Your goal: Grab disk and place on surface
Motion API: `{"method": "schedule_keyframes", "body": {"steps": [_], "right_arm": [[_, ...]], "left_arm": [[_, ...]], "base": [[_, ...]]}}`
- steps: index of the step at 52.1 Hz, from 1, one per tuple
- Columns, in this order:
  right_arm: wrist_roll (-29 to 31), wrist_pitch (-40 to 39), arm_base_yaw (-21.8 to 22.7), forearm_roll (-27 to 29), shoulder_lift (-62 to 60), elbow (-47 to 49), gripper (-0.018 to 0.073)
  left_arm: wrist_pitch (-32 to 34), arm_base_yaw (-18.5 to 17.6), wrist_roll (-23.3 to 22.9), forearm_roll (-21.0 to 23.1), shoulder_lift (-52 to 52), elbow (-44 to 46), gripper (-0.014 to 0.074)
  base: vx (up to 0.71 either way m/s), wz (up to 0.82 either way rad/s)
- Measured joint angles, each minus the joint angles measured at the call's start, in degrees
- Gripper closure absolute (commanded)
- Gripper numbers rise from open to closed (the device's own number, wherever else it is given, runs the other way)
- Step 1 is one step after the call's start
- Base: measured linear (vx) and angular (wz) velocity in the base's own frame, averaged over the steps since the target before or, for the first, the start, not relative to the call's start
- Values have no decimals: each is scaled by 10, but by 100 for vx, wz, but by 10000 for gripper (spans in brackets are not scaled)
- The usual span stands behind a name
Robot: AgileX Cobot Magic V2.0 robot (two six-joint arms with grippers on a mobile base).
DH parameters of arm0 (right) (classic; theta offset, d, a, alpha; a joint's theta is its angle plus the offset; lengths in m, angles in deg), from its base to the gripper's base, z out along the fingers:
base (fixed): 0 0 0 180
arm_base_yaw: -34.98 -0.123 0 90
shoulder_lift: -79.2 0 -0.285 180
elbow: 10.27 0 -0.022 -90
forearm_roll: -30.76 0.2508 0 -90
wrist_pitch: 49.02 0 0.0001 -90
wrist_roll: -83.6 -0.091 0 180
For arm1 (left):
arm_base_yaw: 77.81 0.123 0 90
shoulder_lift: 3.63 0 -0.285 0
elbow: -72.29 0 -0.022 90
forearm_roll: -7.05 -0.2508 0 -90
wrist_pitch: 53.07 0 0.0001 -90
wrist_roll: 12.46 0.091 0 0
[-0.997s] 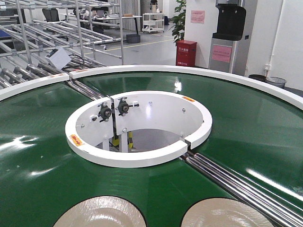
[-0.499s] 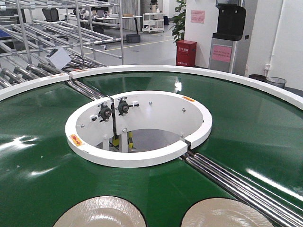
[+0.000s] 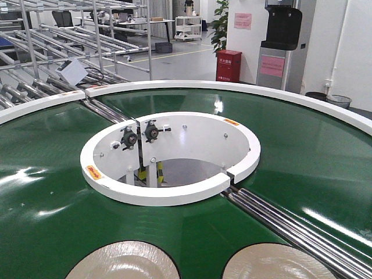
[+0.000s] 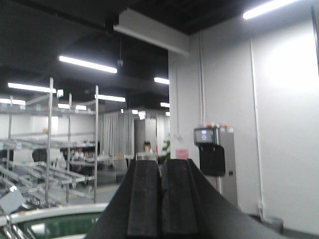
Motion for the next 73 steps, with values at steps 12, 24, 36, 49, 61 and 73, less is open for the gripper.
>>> {"method": "schedule_keyframes", "body": {"steps": [12,24,36,49,61,73], "right_arm": [[1,45,0,0,155,58,568],[1,60,0,0,220,58,512],[2,93,0,1,222,58,134],[2,112,0,1,222,58,-169],[2,112,0,3,222,58,-120],[5,187,-57,16,245,75,4]], "left_arm": [[-115,0,-19,3,-205,47,597],[-116,-1,-40,7,-265,47,548],[-114,-13,-41,17,-269,47,274],[-114,-13,-41,17,-269,47,-24],[-117,-13,-55,24,-269,47,-3],[-235,-48,-21,33,-293,85,85]], "base": [[0,0],[0,0],[0,0],[0,0],[0,0],[0,0]]}}
